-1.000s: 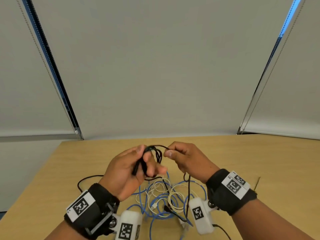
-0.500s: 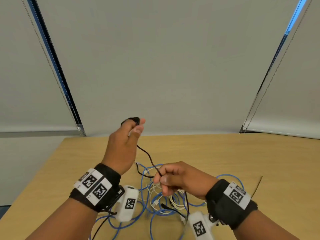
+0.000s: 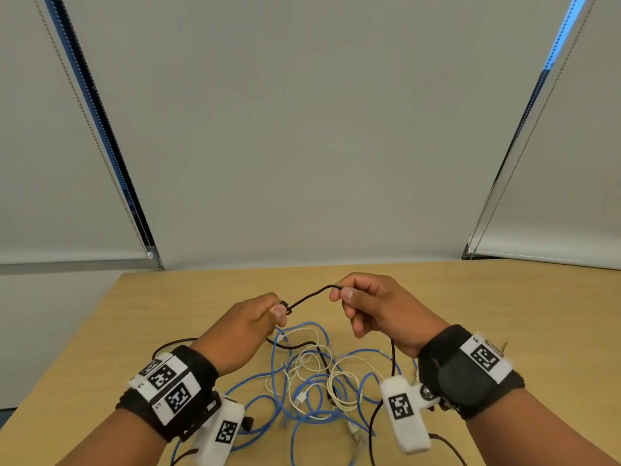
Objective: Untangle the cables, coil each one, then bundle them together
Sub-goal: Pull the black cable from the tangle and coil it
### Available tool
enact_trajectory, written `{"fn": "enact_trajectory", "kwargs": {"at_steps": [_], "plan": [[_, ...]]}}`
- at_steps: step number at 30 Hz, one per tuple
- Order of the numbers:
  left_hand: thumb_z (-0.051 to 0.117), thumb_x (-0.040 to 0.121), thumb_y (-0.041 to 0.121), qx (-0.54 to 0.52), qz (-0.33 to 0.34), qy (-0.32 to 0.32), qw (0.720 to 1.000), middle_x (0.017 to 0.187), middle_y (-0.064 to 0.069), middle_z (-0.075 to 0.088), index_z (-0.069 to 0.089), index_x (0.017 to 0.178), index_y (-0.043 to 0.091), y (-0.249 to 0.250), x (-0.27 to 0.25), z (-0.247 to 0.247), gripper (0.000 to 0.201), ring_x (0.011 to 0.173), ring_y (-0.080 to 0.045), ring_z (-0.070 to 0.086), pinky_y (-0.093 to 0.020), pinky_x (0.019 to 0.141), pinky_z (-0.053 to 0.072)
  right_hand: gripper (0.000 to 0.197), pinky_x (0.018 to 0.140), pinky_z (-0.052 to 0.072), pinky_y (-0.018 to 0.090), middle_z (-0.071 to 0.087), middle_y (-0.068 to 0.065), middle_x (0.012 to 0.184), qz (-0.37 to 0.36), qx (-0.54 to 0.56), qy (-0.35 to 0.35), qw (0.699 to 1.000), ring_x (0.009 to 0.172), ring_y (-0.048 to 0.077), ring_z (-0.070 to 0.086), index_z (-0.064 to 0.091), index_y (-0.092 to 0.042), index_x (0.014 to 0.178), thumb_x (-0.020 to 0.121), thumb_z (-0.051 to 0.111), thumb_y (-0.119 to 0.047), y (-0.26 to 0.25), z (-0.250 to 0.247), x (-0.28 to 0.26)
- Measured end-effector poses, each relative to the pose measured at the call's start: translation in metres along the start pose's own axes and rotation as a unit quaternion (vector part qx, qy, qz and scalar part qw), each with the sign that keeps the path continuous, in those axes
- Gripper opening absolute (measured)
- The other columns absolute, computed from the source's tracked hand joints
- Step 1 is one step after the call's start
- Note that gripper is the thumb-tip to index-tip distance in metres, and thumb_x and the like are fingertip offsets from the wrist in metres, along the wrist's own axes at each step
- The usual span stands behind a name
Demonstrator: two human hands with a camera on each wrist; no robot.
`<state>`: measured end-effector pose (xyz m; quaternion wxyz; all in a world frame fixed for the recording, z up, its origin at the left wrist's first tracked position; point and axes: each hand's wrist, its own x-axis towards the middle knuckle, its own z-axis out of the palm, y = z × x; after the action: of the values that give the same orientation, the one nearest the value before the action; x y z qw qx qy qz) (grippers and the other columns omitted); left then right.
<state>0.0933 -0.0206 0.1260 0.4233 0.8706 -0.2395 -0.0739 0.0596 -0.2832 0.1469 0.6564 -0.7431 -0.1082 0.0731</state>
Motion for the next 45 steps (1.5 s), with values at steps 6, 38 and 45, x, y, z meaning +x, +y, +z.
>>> {"fn": "enact_trajectory", "kwargs": {"at_steps": [6,38,45], "plan": [[0.049,0.099,0.034,-0.317,-0.023,-0.059,0.946,0.055,0.003,0.037,0.058,0.080,0.010,0.015,-0.008,0.001,0.033,0.048,-0.013,0.039,-0.053,0.091,0.056,0.022,0.049,0.044,0.028,0.054,-0.002,0.065,-0.019,-0.059,0.104,0.993,0.050,0.014,0.045,0.076,-0.022,0.087,0.101,0.059,-0.021,-0.005,-0.001,0.008],[0.059,0.092,0.031,-0.476,-0.008,0.000,0.879,0.057,-0.006,0.047,0.068,0.081,0.005,0.021,-0.008,0.050,0.029,0.050,-0.020,0.051,-0.043,0.073,0.058,0.012,0.070,0.050,0.031,0.066,0.005,0.077,-0.042,-0.092,0.020,0.995,0.073,0.014,0.060,0.054,-0.016,0.092,0.104,0.052,-0.018,-0.011,0.046,-0.003],[0.072,0.085,0.037,-0.454,0.009,0.076,0.888,0.066,-0.010,0.059,0.070,0.080,0.005,0.013,-0.012,0.052,0.032,0.047,-0.016,0.046,-0.033,0.060,0.055,0.013,0.075,0.046,0.045,0.064,0.032,0.086,-0.023,-0.053,0.017,0.998,0.076,0.029,0.055,0.052,-0.010,0.098,0.105,0.050,-0.020,-0.010,0.053,-0.004]]}}
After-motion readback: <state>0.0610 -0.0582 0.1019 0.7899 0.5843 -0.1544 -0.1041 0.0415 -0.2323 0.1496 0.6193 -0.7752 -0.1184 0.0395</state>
